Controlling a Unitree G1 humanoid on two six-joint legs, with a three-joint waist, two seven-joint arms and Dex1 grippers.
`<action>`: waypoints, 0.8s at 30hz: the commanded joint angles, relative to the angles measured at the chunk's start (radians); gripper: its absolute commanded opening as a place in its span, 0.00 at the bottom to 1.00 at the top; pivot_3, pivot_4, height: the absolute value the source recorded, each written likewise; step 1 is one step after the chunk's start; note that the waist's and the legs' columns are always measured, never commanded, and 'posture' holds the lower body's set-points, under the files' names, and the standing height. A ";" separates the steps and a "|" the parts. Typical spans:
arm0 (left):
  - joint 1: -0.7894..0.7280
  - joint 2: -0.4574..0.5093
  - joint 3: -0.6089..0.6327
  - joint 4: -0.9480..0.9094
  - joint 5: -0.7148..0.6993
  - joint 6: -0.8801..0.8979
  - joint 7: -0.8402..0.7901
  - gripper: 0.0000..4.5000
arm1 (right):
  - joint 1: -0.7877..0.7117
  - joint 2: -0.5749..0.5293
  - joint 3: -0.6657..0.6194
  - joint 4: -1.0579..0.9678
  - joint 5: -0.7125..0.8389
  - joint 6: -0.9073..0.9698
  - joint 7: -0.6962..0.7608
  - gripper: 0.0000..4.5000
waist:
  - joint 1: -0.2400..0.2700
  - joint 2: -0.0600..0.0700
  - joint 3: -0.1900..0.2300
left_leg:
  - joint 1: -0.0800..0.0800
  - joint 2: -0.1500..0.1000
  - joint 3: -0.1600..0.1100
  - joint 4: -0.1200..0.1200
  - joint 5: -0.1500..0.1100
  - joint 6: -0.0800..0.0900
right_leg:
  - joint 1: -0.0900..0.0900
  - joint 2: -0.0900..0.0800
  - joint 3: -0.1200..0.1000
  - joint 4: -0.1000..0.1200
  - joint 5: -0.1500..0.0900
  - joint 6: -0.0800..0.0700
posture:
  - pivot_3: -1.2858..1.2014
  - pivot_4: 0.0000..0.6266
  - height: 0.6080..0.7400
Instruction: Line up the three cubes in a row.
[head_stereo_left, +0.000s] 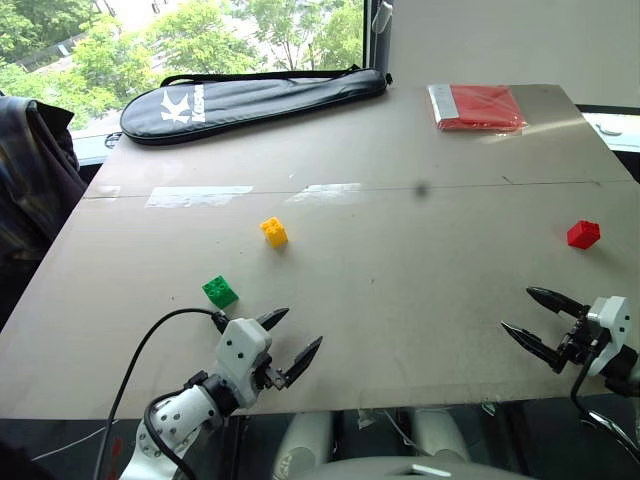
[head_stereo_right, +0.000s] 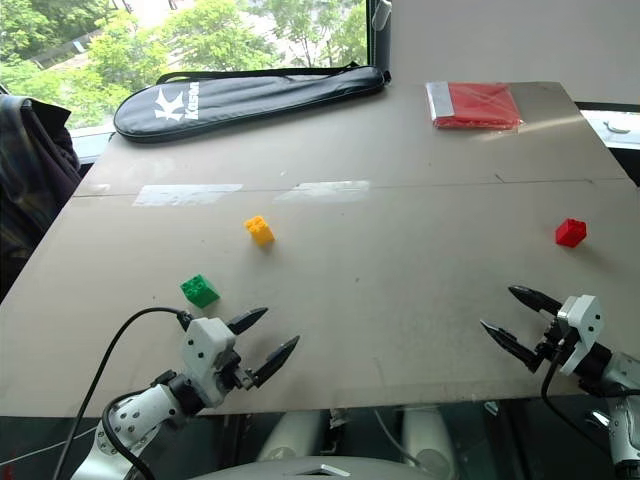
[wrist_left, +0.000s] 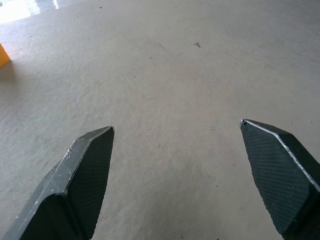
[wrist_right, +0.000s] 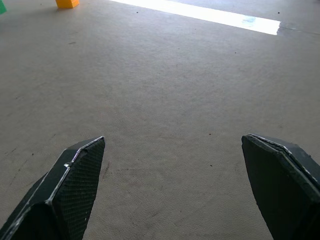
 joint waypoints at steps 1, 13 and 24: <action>0.004 -0.015 -0.026 -0.045 0.013 -0.030 0.021 0.93 | 0.005 -0.024 -0.002 -0.019 0.008 0.021 0.000 1.00 | 0.001 0.000 0.000 | 0.000 0.000 0.000 0.000 0.000 0.000 | 0.000 0.000 0.000 0.000 0.000 0.000 | 0.52 0.24 0.65; -0.014 -0.021 -0.055 -0.039 0.024 -0.046 0.036 0.93 | 0.023 -0.041 0.005 -0.076 0.005 0.084 -0.059 1.00 | 0.002 -0.001 0.000 | 0.000 0.000 0.000 0.000 0.000 0.000 | 0.000 0.000 0.000 0.000 0.000 0.000 | 0.52 0.24 0.65; -0.102 0.034 -0.077 -0.060 -0.012 0.001 -0.017 0.93 | 0.052 -0.040 -0.057 -0.140 0.026 0.122 -0.164 1.00 | 0.002 -0.001 0.000 | 0.000 0.000 0.000 0.000 0.000 0.000 | 0.000 0.000 0.000 0.001 0.000 0.001 | 0.52 0.24 0.65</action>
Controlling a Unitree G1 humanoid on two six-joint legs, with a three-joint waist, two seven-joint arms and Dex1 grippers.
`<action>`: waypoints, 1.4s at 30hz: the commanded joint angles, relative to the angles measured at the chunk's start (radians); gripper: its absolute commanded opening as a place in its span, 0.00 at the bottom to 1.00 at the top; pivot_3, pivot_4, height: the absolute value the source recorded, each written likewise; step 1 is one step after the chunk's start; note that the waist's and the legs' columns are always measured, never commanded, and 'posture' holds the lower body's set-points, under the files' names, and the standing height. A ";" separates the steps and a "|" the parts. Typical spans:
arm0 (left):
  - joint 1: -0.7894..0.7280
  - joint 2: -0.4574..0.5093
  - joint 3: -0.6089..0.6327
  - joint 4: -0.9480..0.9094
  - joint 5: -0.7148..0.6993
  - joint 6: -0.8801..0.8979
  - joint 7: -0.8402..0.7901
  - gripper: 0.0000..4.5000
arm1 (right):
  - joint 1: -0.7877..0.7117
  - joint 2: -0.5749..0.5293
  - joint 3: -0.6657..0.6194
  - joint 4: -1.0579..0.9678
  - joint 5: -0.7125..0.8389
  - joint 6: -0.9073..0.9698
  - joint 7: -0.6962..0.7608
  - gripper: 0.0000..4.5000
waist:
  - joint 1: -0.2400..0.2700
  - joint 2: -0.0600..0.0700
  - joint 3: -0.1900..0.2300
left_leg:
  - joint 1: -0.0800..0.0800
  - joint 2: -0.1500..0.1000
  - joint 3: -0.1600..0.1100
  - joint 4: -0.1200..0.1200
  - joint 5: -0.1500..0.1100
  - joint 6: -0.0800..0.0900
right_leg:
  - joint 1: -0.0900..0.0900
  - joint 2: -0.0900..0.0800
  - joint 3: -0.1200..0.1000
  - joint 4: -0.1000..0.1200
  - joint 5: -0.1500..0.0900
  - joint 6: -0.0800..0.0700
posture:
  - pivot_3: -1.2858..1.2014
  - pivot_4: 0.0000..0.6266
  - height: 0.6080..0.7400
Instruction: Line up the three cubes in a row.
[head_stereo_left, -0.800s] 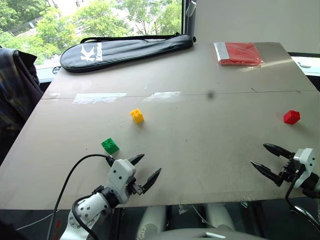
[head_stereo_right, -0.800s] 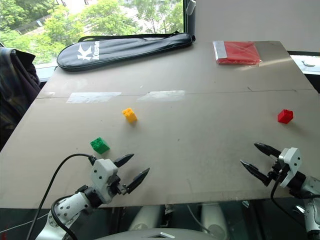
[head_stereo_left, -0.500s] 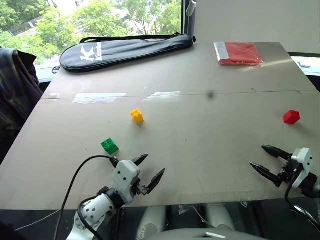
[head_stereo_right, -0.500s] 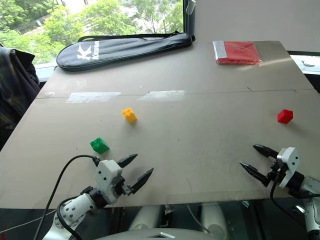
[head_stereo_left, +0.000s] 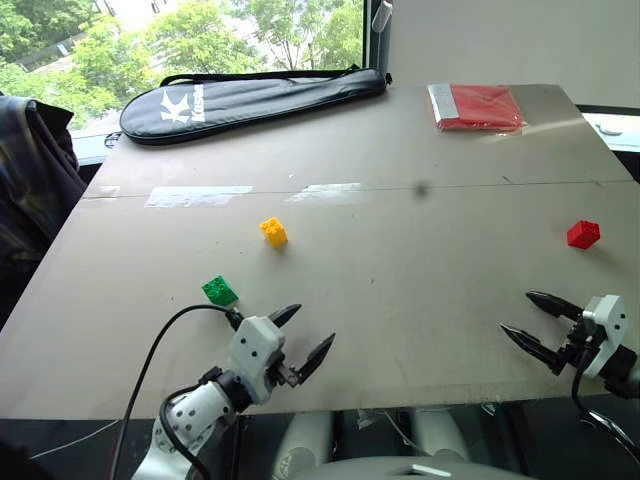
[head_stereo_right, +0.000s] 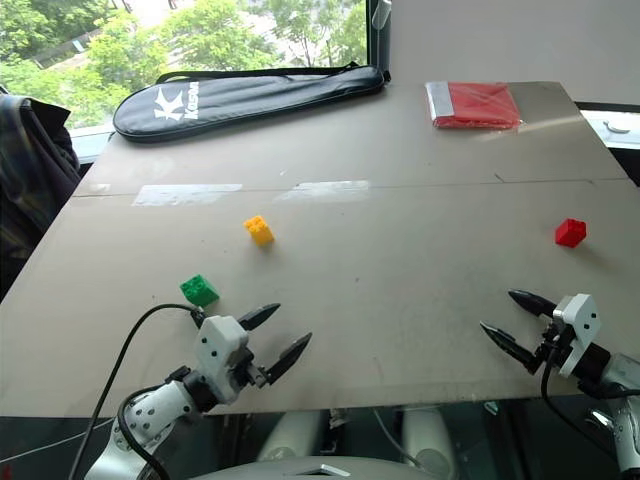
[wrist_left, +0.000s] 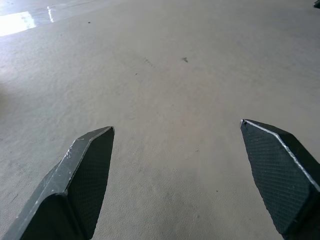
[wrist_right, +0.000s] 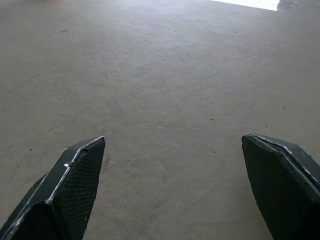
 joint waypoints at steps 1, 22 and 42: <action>-0.042 0.039 -0.002 -0.070 -0.049 0.025 -0.051 0.93 | 0.002 -0.003 -0.082 -0.042 0.030 0.019 -0.076 1.00 | 0.000 0.000 0.000 | 0.000 0.000 0.000 0.000 0.000 0.000 | 0.000 0.000 0.000 0.000 0.000 0.000 | 0.52 0.24 0.65; -0.525 0.262 -0.002 -0.195 -0.405 0.410 -0.202 0.93 | -0.436 0.079 -0.148 0.178 -0.069 0.277 -0.735 1.00 | -0.011 0.001 0.000 | 0.000 0.000 0.001 0.000 0.000 0.000 | 0.000 0.005 0.002 0.000 0.006 -0.001 | 0.52 0.24 0.65; -0.641 0.248 -0.002 -0.234 -0.484 0.483 -0.172 0.94 | -0.656 0.054 -0.104 0.519 -0.173 0.171 -0.765 0.29 | -0.028 0.001 0.000 | -0.001 -0.001 0.002 0.000 0.000 0.000 | -0.001 0.005 0.003 0.000 0.006 -0.001 | 0.52 0.24 0.65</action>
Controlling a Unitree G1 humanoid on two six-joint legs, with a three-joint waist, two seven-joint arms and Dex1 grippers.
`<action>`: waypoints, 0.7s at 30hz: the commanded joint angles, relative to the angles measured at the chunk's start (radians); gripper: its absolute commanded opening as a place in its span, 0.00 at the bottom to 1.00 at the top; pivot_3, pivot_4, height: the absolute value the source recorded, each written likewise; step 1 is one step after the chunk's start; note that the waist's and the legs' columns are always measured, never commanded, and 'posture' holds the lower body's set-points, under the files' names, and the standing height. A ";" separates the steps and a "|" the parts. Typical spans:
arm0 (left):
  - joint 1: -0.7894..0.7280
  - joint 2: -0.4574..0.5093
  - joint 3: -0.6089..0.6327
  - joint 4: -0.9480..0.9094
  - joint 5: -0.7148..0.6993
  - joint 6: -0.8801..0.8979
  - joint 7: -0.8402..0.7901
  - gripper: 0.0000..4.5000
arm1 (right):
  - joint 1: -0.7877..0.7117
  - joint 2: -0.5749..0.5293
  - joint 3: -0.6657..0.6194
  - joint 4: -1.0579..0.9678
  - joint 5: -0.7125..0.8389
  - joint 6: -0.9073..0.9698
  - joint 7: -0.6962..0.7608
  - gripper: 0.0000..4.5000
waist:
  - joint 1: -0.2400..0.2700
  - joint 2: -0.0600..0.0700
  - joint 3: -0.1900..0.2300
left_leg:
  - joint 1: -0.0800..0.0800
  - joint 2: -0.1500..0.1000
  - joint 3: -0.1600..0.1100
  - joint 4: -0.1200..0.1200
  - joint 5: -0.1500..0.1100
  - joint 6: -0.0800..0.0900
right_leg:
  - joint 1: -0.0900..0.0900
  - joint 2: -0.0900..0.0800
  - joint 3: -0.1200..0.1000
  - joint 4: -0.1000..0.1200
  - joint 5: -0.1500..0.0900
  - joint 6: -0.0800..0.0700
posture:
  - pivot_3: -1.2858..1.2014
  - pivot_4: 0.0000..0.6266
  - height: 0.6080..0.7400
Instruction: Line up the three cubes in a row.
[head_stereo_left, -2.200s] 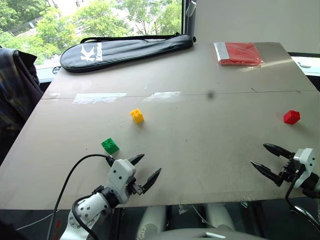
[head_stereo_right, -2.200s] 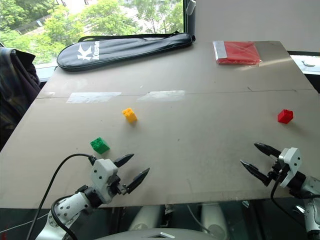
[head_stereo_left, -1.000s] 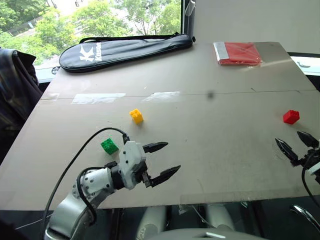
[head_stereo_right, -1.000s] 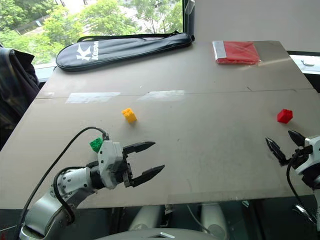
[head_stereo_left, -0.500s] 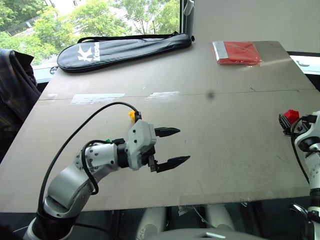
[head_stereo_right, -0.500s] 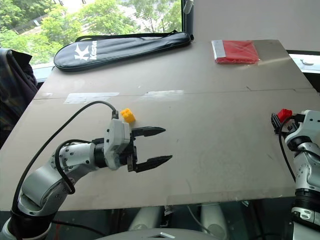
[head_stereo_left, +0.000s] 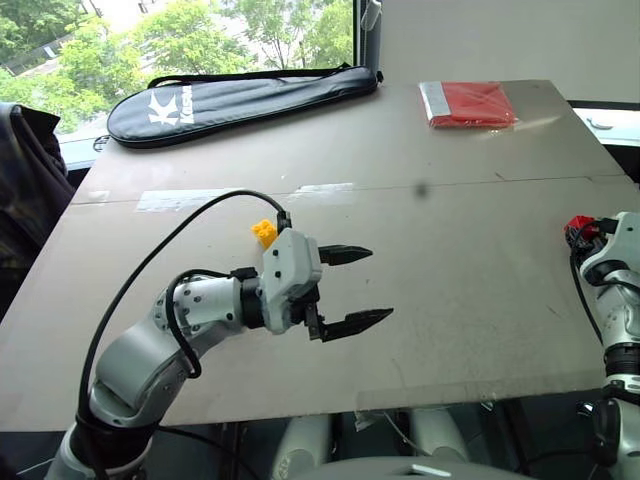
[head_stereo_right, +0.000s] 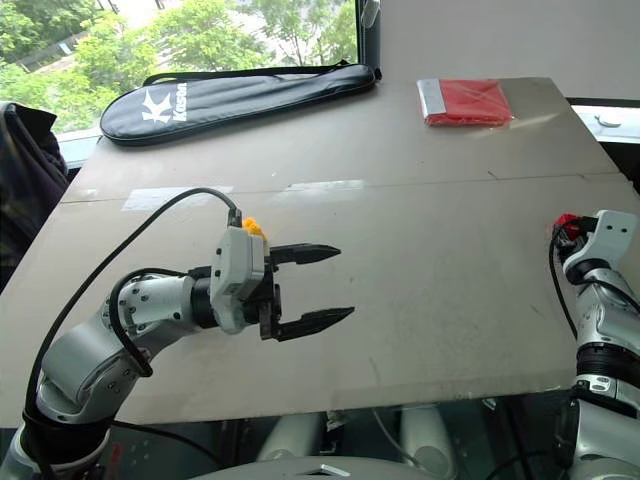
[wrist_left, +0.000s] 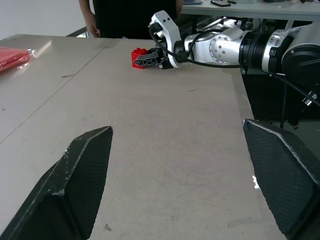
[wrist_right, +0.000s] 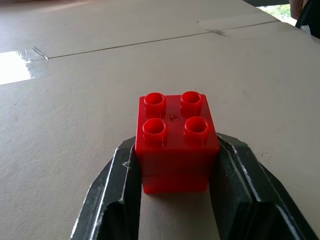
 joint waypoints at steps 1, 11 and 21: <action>-0.029 -0.003 0.007 -0.030 -0.022 -0.001 0.000 0.94 | 0.004 -0.017 0.002 -0.052 0.005 -0.024 0.029 0.29 | 0.000 0.000 0.000 | 0.000 0.000 0.000 0.000 0.000 0.000 | 0.000 0.000 0.000 0.000 0.000 0.000 | 0.52 0.24 0.65; 0.021 0.035 0.007 -0.024 0.005 -0.023 -0.050 0.94 | 0.244 -0.061 0.186 -0.511 0.254 0.090 0.684 0.29 | -0.001 0.000 0.000 | 0.000 0.001 -0.002 0.000 0.000 0.000 | 0.000 0.001 -0.002 0.000 0.000 0.001 | 0.52 0.24 0.65; 0.044 0.125 -0.014 0.001 0.097 -0.084 -0.148 0.94 | 0.027 -0.172 0.501 -0.089 0.199 -0.325 1.329 0.29 | 0.000 -0.004 0.005 | 0.003 0.001 -0.001 0.002 0.000 0.000 | 0.003 0.000 -0.002 -0.002 0.000 -0.002 | 0.52 0.24 0.65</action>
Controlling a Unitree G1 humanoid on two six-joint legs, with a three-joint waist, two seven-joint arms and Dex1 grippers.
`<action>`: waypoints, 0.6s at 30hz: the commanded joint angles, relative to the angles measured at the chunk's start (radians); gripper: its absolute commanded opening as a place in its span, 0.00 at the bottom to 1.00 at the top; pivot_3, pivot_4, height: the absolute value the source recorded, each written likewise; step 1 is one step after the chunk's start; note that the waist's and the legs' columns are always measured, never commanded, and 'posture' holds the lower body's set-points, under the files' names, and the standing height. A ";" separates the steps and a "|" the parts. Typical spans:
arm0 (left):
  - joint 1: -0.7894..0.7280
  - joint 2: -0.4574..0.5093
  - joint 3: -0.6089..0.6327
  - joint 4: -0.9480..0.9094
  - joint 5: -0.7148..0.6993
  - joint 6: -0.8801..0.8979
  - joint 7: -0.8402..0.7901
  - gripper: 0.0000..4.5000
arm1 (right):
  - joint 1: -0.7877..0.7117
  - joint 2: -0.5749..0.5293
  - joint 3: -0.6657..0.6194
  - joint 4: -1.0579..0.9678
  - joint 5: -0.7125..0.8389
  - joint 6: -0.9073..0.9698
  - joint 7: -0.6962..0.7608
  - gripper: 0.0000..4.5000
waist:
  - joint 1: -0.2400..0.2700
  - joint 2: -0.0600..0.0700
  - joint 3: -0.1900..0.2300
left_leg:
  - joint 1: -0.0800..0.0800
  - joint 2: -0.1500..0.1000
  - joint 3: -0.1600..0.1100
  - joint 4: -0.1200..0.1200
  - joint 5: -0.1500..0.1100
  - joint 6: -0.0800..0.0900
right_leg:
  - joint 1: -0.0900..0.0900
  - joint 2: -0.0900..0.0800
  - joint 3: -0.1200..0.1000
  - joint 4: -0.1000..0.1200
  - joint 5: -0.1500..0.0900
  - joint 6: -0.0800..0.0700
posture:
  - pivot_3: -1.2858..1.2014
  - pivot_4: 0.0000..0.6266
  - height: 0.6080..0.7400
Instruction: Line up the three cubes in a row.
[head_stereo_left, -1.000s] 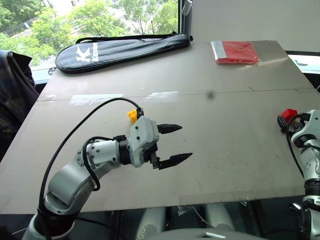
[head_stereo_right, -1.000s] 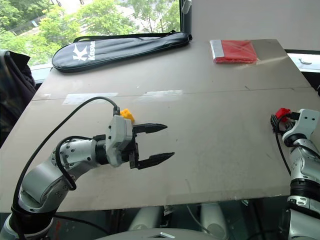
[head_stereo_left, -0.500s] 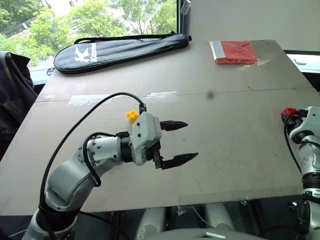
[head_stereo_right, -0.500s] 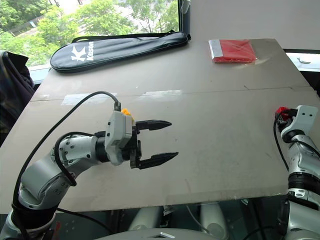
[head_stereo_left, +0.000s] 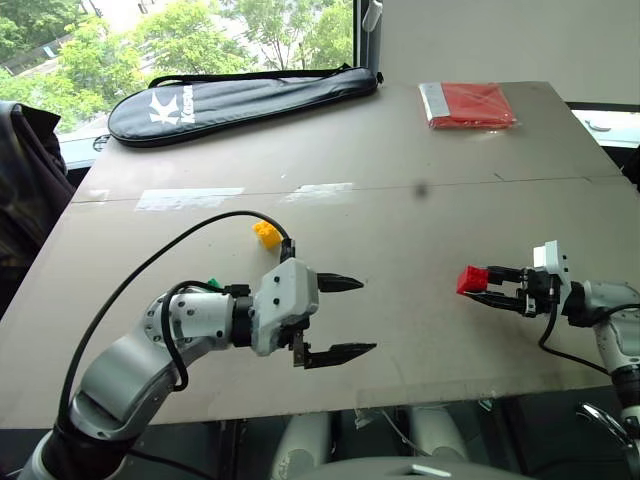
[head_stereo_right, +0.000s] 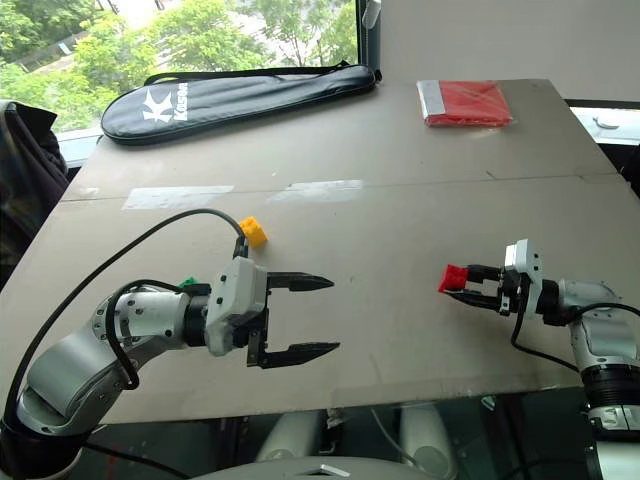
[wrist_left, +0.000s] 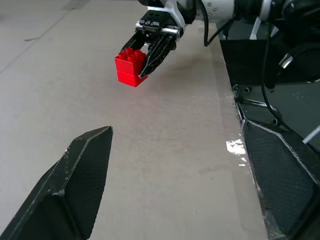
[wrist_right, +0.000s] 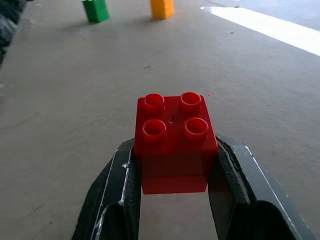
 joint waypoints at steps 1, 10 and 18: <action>-0.025 0.007 0.007 0.005 0.030 -0.030 -0.010 0.94 | -0.068 -0.034 0.076 0.085 0.036 -0.098 0.071 0.29 | 0.001 0.000 0.000 | 0.000 0.000 -0.001 0.000 0.000 0.000 | 0.000 0.000 0.000 0.000 0.000 0.000 | 0.52 0.24 0.65; 0.024 -0.011 0.028 -0.015 0.056 -0.035 0.031 0.94 | -0.213 -0.093 0.390 0.231 0.103 -0.308 0.071 0.29 | 0.002 -0.002 0.002 | -0.004 0.000 -0.004 -0.001 0.000 -0.001 | -0.001 -0.007 -0.003 -0.003 0.003 0.003 | 0.52 0.24 0.65; 0.072 -0.018 0.031 -0.018 0.072 -0.060 0.046 0.94 | -0.288 -0.075 0.437 0.367 0.140 -0.356 0.071 0.29 | 0.004 -0.002 0.002 | -0.004 0.000 -0.005 -0.001 0.000 -0.001 | -0.001 -0.007 -0.003 -0.003 0.001 -0.002 | 0.52 0.24 0.65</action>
